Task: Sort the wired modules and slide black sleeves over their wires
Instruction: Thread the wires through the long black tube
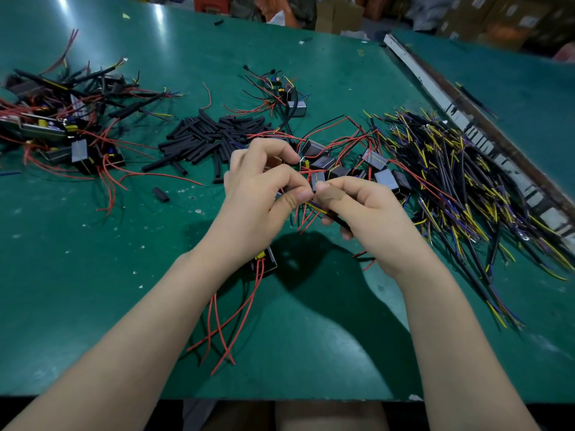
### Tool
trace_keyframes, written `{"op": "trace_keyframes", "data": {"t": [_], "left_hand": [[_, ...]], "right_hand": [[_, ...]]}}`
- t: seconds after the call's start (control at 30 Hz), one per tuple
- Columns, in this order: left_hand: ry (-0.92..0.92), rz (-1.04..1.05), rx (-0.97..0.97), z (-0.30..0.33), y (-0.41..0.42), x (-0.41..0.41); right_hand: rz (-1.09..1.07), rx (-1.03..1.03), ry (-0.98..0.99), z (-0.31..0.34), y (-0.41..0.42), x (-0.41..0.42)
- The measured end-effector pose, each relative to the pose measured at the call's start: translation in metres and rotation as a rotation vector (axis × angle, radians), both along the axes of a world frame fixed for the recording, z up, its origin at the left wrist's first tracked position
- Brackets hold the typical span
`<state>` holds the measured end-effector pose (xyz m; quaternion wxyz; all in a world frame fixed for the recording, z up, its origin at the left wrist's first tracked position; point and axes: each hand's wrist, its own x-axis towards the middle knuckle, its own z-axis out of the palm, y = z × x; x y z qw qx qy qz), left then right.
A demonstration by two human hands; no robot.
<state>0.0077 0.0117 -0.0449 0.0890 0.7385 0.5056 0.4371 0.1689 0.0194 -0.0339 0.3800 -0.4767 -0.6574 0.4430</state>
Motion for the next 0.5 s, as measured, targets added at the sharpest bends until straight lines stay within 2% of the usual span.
{"op": "trace_keyframes", "data": {"t": [0.2, 0.33, 0.5], "left_hand": [[0.051, -0.023, 0.141, 0.0, -0.003, 0.003], [0.013, 0.01, -0.005, -0.003, 0.002, -0.001], [0.0, 0.044, -0.156, -0.009, 0.009, -0.008]], "right_hand": [[0.048, -0.133, 0.075, 0.001, 0.001, 0.003], [-0.012, -0.081, 0.053, -0.003, 0.002, 0.002], [-0.123, 0.159, 0.005, -0.007, 0.005, 0.002]]}}
